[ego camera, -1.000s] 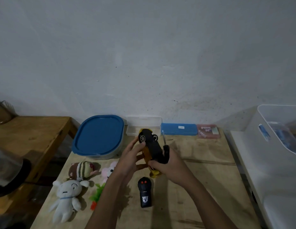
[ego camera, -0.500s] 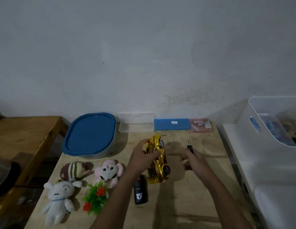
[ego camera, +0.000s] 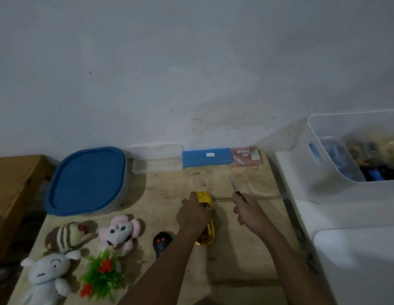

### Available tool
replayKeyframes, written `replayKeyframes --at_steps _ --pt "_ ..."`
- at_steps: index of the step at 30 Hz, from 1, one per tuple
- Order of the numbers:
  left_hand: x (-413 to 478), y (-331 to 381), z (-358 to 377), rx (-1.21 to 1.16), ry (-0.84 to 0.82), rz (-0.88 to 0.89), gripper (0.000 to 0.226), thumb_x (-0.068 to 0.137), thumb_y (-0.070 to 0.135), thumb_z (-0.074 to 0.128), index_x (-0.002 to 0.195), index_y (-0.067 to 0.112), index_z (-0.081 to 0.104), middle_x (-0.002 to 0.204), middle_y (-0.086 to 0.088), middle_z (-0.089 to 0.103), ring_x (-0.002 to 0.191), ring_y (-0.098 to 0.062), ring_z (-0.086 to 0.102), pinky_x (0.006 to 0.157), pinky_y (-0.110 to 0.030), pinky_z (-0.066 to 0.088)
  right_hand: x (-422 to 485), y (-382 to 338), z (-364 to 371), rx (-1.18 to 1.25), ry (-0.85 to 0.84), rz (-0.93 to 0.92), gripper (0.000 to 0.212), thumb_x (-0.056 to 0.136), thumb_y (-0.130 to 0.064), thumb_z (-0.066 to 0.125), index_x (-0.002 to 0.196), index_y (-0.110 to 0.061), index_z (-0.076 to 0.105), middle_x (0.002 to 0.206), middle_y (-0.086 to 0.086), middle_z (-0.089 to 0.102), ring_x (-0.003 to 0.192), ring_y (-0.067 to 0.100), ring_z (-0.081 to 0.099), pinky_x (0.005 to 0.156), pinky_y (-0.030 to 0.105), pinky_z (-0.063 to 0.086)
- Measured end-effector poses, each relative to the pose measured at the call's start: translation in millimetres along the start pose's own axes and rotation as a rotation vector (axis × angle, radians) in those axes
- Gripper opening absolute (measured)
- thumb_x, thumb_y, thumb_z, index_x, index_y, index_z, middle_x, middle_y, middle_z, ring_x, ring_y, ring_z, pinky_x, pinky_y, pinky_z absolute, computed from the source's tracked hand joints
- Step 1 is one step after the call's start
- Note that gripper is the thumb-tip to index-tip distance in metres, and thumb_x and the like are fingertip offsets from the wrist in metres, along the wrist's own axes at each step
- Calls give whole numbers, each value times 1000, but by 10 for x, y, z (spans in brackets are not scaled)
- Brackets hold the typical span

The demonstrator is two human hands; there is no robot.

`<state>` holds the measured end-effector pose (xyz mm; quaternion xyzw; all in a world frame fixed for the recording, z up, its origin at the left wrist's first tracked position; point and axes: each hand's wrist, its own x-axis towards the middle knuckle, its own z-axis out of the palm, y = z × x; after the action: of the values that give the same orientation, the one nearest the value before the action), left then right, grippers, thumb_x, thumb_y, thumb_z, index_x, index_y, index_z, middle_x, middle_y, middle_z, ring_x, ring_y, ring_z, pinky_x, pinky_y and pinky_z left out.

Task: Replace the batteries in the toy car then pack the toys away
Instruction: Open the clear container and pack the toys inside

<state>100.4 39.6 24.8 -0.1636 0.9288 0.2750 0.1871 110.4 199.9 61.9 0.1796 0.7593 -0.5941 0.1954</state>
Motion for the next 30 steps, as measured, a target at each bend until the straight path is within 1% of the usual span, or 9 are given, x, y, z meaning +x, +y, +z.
replayKeyframes --at_steps 4,7,10,12,14,19,23,27,30 --pt "22 -8 10 35 -7 19 79 81 60 65 145 25 34 128 -9 55 114 -31 59 87 -39 50 94 42 -17 -7 -19 -10 28 99 -38 44 84 -15 50 62 -2 37 46 10 34 49 29 29" --pt "54 -36 -74 41 15 -5 93 82 75 52 155 26 21 138 -9 51 124 -31 55 94 -40 47 203 68 30 -64 -2 -6 34 99 -43 41 82 -16 53 64 0 41 49 11 37 53 30 30" --pt "259 -140 -342 -265 139 -96 99 79 81 47 156 26 20 135 -7 57 122 -27 57 95 -41 45 344 -27 117 -118 -20 -36 33 100 -40 38 80 -20 57 69 -1 51 62 13 48 61 32 34" --pt "506 -289 -552 -473 229 -179 96 79 77 51 154 22 25 139 -9 58 124 -30 57 102 -45 46 437 -165 198 -222 -54 -93 29 101 -35 38 83 -25 58 77 -1 58 74 15 55 67 32 38" --pt "838 -502 -688 -593 293 -276 89 79 73 55 147 18 37 140 -10 58 125 -32 57 107 -51 44 549 -330 305 -348 -129 -169 23 101 -32 40 86 -28 56 77 -1 59 72 16 55 64 32 38" --pt "1343 -755 -928 -731 301 -411 49 94 44 60 127 8 54 117 -13 66 115 -33 62 103 -51 47 945 -729 711 -658 -258 -300 17 100 -34 42 101 -27 57 77 -3 61 68 13 57 60 33 43" --pt "1390 -804 -998 -779 305 -384 51 100 30 56 141 3 45 133 -20 60 127 -37 54 108 -44 42 1298 -970 1124 -804 -274 -384 27 100 -29 42 122 -22 58 107 1 62 89 18 59 74 35 49" --pt "1460 -937 -907 -826 263 -360 61 98 44 54 142 4 42 120 -15 67 117 -31 61 104 -43 46 1610 -1042 1526 -912 -266 -412 32 99 -21 44 128 -18 55 119 5 56 103 22 56 87 36 49" --pt "1579 -1096 -768 -791 250 -357 94 82 77 46 148 11 38 117 -10 71 115 -29 64 104 -49 48 1737 -1005 1781 -985 -220 -446 32 97 -17 46 127 -20 57 119 4 56 107 22 54 89 36 49"
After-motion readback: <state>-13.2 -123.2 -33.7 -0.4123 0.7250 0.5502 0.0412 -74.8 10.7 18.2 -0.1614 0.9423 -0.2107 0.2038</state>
